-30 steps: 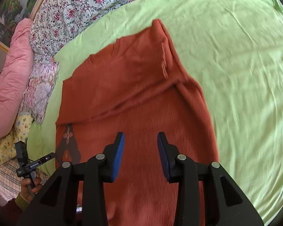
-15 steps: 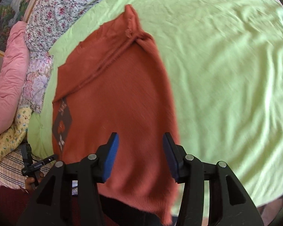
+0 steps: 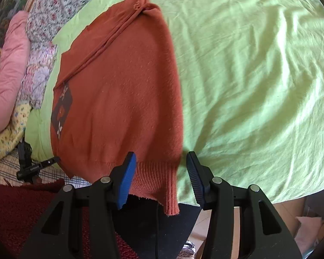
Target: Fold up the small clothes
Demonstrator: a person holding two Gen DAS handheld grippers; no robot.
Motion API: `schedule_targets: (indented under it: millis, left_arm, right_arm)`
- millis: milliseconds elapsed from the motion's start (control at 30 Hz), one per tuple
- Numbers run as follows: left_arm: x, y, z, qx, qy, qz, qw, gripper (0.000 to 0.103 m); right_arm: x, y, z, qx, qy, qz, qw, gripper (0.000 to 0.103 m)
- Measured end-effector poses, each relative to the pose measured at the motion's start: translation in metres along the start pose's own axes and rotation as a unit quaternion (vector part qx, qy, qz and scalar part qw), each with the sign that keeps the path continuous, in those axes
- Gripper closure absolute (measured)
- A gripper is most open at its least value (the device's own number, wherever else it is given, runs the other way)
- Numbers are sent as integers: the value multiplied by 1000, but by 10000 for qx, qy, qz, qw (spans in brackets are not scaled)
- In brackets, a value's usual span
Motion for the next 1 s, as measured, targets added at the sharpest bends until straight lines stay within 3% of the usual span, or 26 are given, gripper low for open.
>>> schedule_targets:
  millis: [67, 100, 133, 167, 300, 600, 800, 1000]
  left_arm:
    - [3, 0, 4, 211, 172, -7, 9996, 73]
    - [3, 0, 3, 276, 215, 4, 9994, 79]
    - [2, 0, 4, 349, 221, 29, 9991, 91]
    - [1, -1, 4, 388, 165, 53, 9991, 95]
    - [-11, -3, 6, 461, 86, 216, 9987, 98]
    - [-69, 13, 2, -30, -714, 861, 9937, 98]
    - [-108, 67, 9, -209, -1031, 1465, 9836, 98]
    - [-132, 142, 12, -293, -1115, 2104, 9708, 98]
  right_arm:
    - [4, -2, -3, -167, -70, -112, 9998, 56]
    - [5, -3, -5, -251, -104, -153, 9995, 69]
    - [7, -3, -6, -289, -107, -229, 9993, 79]
    - [8, -5, -5, -284, -104, -294, 9991, 94]
    - [3, -6, -10, -333, 84, -238, 9991, 95]
    - [-37, 11, -17, 156, 1004, 558, 9933, 96]
    - [-61, 51, -42, 215, 1533, 1191, 9807, 96]
    - [-70, 121, -67, -86, 1647, 1621, 9729, 96]
Point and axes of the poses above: each gripper's, at about its wrist camera, not at the fingertips, and x roughly the way its jaws point, z to its right, y to its top, the point moved 8 cm from there along x, roughly the way its jaws point, and after that the axes turned 6 degrees about y, right-handed, at the moved point
